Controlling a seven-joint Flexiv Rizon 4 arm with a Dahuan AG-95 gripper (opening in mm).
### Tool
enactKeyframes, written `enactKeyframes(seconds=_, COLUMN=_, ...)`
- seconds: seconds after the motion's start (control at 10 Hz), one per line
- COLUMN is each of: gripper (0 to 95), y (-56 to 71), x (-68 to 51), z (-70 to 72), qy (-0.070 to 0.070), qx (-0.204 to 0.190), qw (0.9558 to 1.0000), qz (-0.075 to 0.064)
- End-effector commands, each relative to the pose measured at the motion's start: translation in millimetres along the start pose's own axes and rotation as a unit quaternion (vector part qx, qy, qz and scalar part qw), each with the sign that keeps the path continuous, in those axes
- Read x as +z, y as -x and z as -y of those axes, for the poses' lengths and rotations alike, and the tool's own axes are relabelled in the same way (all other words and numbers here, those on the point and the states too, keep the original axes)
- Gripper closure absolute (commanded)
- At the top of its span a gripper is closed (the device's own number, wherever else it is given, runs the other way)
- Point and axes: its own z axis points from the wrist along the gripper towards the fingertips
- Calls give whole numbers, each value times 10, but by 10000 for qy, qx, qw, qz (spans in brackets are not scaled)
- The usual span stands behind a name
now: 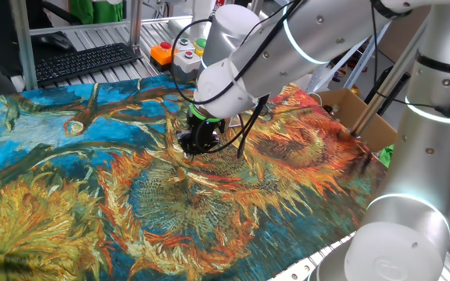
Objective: Push the soccer ball into the goal
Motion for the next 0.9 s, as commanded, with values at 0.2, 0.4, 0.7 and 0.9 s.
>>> enactKeyframes(seconds=0.2, gripper=950, y=6, x=0, z=0, qy=81, qx=-5, qw=9999, qz=107)
enactKeyframes(seconds=0.4, gripper=950, y=6, x=0, z=0, qy=191, qx=50, qw=9998, qz=7)
enactKeyframes(seconds=0.7, gripper=950, y=6, x=0, z=0, qy=183, qx=125, qw=9996, qz=-147)
enactKeyframes(seconds=0.9, gripper=950, y=6, x=0, z=0, qy=147, qx=211, qw=9994, qz=-247)
